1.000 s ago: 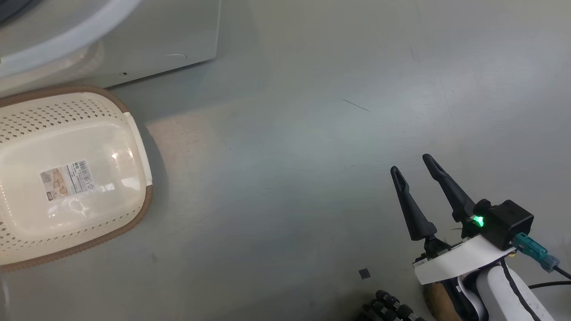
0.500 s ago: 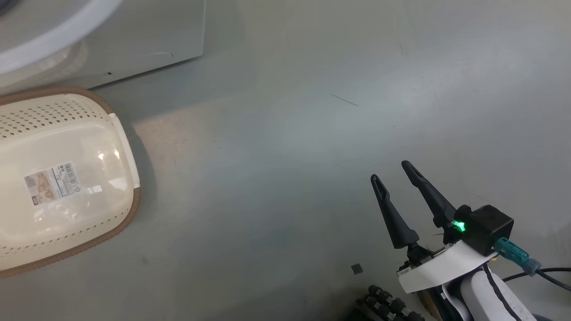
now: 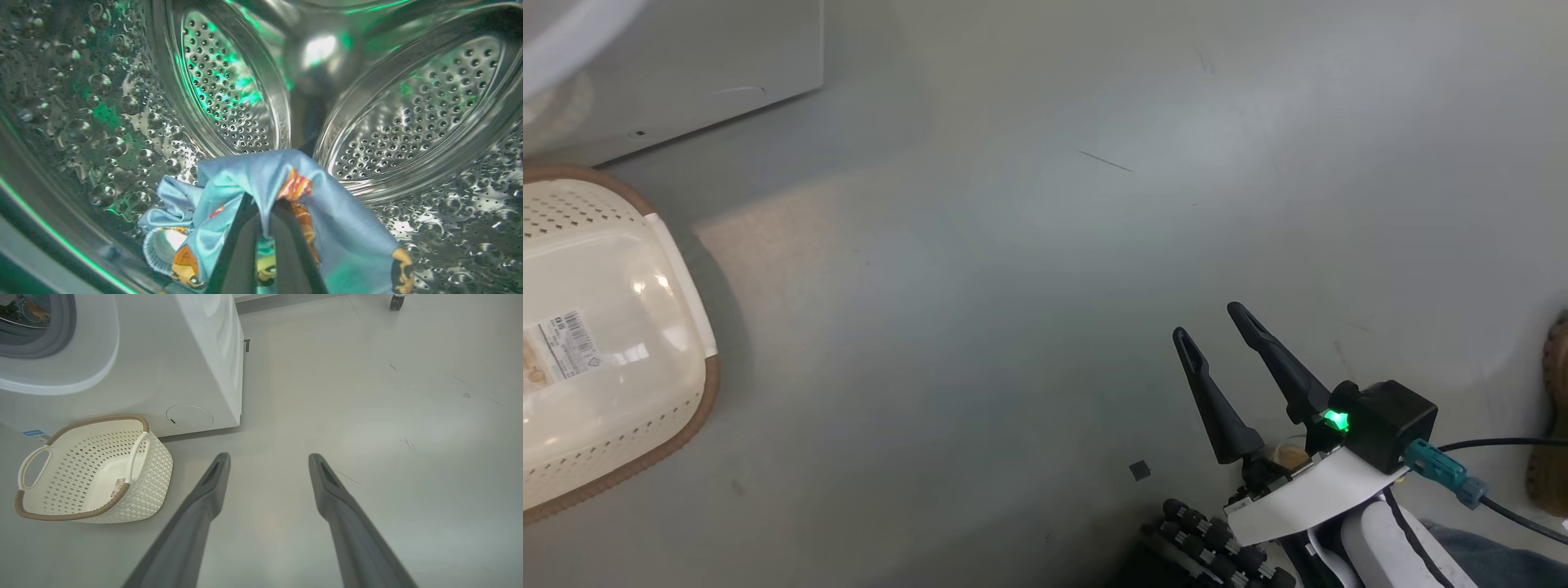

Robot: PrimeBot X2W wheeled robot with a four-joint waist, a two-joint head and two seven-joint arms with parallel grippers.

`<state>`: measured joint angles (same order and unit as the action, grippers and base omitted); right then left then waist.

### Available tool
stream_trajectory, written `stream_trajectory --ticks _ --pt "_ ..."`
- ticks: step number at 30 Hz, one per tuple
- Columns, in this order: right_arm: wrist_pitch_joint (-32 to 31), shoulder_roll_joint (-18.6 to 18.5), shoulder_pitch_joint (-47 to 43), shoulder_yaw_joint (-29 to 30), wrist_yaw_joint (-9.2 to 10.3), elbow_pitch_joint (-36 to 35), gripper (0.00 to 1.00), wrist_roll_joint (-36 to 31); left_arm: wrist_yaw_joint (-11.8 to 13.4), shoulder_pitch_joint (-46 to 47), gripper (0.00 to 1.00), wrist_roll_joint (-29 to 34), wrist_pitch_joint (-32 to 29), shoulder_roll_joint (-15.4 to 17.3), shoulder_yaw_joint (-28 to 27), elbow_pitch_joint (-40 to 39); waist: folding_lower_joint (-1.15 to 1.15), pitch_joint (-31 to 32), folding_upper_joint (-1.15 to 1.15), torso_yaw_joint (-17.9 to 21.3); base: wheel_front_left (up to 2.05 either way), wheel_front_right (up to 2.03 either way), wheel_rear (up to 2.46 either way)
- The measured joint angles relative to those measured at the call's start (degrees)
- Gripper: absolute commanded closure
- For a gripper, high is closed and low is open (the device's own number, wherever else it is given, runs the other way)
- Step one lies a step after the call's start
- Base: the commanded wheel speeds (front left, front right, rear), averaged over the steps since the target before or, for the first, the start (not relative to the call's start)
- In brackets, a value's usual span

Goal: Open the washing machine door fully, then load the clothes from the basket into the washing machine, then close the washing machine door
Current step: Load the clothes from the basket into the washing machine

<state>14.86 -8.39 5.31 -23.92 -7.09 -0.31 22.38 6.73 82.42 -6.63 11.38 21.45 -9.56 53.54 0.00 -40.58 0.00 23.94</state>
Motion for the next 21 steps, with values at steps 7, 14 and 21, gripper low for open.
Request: stream_trajectory --ticks 7,14,21 --pt "0.0 0.62 0.02 0.6 0.0 -0.16 0.0 0.43 0.0 2.22 1.0 0.32 -0.21 0.14 0.53 0.85 0.0 -2.17 0.0 1.74 0.0 0.0 0.0" --pt "0.0 0.82 0.59 2.5 0.0 -0.21 0.0 0.44 0.0 2.86 0.99 1.55 -1.35 0.12 1.82 3.27 0.0 -3.87 0.0 1.8 0.0 0.0 0.0" --pt "0.0 0.86 2.0 2.3 0.0 -0.11 0.0 0.44 0.0 3.2 0.0 1.74 -1.88 0.53 2.15 4.65 0.0 -3.79 0.0 0.84 0.0 0.0 0.0"
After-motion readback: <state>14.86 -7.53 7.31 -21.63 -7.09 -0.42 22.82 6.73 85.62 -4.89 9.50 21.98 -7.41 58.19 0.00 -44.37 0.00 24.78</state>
